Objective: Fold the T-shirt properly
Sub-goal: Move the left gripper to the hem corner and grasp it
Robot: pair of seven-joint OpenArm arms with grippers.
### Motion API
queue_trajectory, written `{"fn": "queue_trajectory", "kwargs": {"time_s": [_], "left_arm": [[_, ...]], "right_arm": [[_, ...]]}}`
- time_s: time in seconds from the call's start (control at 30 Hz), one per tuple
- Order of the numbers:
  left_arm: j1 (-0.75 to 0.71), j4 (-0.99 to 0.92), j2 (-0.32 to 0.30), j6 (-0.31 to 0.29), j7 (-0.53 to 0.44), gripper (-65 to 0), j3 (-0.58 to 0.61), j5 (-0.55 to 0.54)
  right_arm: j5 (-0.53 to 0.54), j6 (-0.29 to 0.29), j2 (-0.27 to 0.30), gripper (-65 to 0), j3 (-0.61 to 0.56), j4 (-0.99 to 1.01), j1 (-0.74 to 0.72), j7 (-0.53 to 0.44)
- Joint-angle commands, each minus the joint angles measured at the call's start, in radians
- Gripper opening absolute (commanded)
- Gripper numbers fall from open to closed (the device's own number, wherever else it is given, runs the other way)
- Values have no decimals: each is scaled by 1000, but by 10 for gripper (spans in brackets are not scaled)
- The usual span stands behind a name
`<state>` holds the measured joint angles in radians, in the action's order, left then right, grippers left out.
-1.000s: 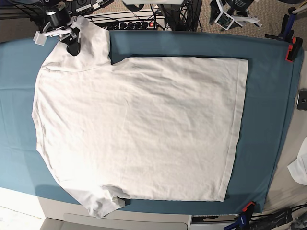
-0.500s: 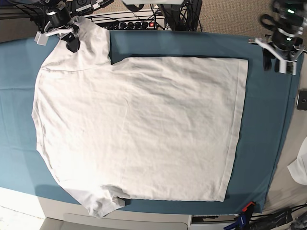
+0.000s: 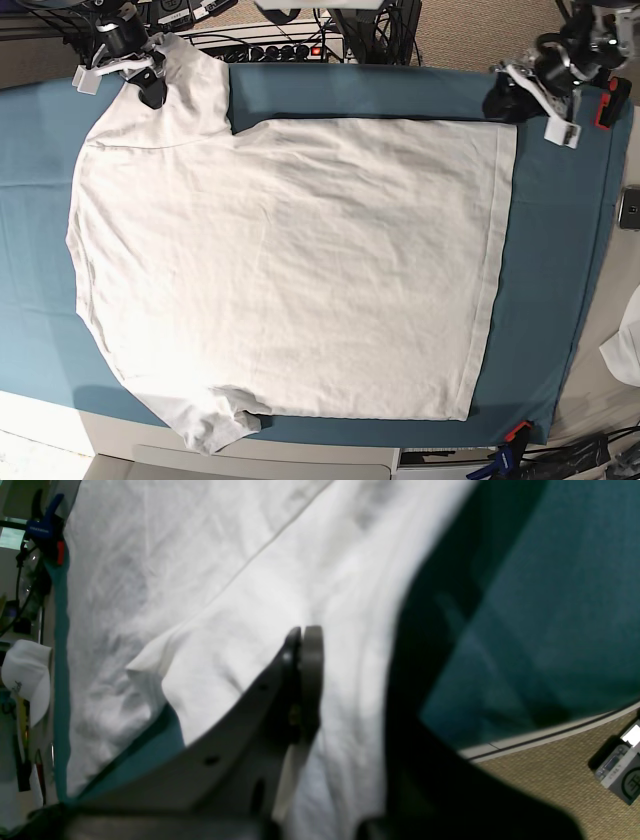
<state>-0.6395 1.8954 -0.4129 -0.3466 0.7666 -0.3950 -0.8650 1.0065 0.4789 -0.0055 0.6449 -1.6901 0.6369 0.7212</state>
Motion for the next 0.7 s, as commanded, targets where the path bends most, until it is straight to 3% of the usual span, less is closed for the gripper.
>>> {"fn": "queue_trajectory", "kwargs": {"time_s": [0.0, 0.17, 0.67], "left_arm": [[6, 15, -13, 15, -28, -357, 6, 3], [42, 13, -13, 37, -33, -357, 15, 49], [172, -211, 0, 35, -26, -357, 15, 43]], "right_arm": [[-9, 0, 5, -650, 2, -10, 11, 11], [-9, 0, 5, -650, 2, -10, 11, 10], [-9, 0, 5, -650, 2, -10, 11, 11]]}}
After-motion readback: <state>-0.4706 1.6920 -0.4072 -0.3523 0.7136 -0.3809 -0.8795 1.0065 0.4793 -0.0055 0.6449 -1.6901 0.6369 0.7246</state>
